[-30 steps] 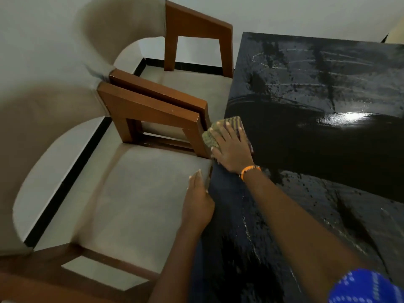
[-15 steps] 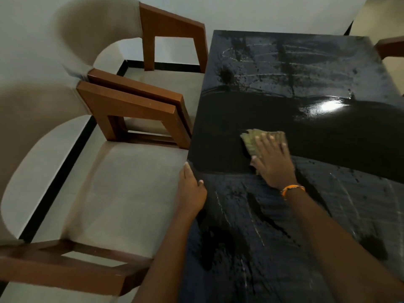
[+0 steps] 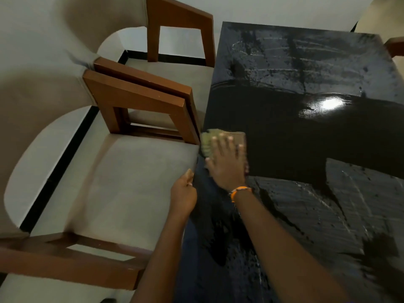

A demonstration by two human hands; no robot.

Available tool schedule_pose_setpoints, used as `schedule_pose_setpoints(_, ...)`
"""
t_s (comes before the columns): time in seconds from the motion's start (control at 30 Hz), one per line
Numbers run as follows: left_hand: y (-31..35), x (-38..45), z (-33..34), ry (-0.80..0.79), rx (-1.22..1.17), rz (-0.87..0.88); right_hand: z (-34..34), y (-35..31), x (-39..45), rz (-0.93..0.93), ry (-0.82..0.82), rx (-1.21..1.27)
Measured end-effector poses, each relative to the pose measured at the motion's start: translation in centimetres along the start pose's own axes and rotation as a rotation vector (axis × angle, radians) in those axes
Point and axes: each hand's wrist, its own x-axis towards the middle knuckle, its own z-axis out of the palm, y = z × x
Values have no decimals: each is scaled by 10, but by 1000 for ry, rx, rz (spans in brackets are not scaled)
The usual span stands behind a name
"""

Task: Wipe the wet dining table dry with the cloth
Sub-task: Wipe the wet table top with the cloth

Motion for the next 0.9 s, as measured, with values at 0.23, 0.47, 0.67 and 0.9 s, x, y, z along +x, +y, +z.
schedule_pose_setpoints(0.23,-4,-10,-8,69,188,-18,3,-10,-14,-375,-98,-45)
schedule_pose_setpoints(0.47,20,-32,41,99,445,383,-29,119,-55,-49,-47,-77)
schedule_pose_setpoints(0.67,31,-58,103,-69,538,573,-59,247,-107,293,40,-2)
schedule_pose_setpoints(0.9,33,-76,138,-124,570,610,-73,324,-148,727,138,28)
